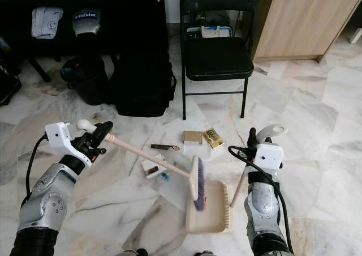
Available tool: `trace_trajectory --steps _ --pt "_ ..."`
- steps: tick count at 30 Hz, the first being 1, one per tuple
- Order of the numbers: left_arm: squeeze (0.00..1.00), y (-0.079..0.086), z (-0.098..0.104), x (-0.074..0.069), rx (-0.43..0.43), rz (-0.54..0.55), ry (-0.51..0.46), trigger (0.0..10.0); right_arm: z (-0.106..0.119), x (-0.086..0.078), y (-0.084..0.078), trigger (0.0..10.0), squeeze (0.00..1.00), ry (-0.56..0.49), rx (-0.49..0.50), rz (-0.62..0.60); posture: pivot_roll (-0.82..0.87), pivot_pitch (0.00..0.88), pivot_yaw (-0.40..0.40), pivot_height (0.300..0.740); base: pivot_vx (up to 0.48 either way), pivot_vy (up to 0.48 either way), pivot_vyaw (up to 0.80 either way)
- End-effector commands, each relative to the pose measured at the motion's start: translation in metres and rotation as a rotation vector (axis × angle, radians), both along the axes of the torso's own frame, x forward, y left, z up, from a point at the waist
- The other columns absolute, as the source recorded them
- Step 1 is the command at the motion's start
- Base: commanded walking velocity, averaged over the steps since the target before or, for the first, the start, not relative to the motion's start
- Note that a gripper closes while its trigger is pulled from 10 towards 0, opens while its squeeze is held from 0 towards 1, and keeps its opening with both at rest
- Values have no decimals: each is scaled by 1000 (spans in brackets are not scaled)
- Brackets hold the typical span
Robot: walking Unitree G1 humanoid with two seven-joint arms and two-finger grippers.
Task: Sweep floor
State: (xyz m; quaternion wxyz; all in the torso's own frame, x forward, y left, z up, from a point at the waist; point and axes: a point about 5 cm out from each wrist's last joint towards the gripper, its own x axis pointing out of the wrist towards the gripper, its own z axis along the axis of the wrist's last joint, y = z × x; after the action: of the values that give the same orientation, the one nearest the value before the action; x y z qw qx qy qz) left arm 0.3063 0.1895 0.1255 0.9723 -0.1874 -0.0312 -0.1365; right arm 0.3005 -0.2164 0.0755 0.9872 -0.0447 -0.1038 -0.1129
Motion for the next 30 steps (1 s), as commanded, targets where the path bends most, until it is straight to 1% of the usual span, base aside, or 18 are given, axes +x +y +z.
trace_trajectory --steps 1,3,4,6,7,9,13,17,18,19,22,25,27,28,29,30 --pt "0 3 5 -2 2 15 -38 10000 12 4 4 10000 0 -58 5 15 59 139 51 740 0 0 0" --pt "0 5 8 -1 43 46 -57 10000 16 5 5 10000 0 -77 9 17 58 140 49 740 0 0 0" --pt "0 6 12 0 81 69 -81 10000 21 7 7 10000 0 -101 13 20 57 140 50 740 0 0 0" --pt "0 5 14 0 97 77 -94 10000 23 7 8 10000 0 -113 14 23 57 140 50 740 0 0 0" --pt "0 6 21 0 160 108 -136 10000 33 9 11 10000 0 -159 17 28 49 133 48 740 0 0 0" --pt "0 6 24 2 197 130 -161 10000 39 10 13 10000 0 -188 20 29 49 132 49 740 0 0 0" --pt "0 10 33 5 216 178 -202 10000 57 12 19 10000 0 -257 29 40 45 120 48 740 0 0 0" --pt "0 8 39 9 206 176 -226 10000 73 12 25 10000 0 -315 40 56 36 100 48 740 0 0 0" --pt "0 4 41 10 202 159 -235 10000 80 12 28 10000 0 -340 53 61 31 93 48 740 0 0 0" --pt "0 4 41 10 202 159 -235 10000 80 12 28 10000 0 -340 53 61 31 93 48 740 0 0 0" --pt "0 -2 45 13 205 155 -258 10000 90 10 37 10000 0 -371 69 80 20 72 48 740 0 0 0" --pt "0 -5 49 16 207 170 -274 10000 94 9 38 10000 0 -381 69 78 16 62 49 740 0 0 0" --pt "0 -8 49 20 267 201 -284 10000 98 9 36 10000 0 -388 71 58 11 53 50 740 0 0 0" --pt "0 -8 49 20 267 201 -284 10000 98 9 36 10000 0 -388 71 58 11 53 50 740 0 0 0" --pt "0 -12 49 22 287 232 -289 10000 101 9 34 10000 0 -391 59 42 1 36 50 740 0 0 0" --pt "0 -17 49 22 296 239 -297 10000 103 8 33 10000 0 -389 38 36 1 36 50 740 0 0 0"
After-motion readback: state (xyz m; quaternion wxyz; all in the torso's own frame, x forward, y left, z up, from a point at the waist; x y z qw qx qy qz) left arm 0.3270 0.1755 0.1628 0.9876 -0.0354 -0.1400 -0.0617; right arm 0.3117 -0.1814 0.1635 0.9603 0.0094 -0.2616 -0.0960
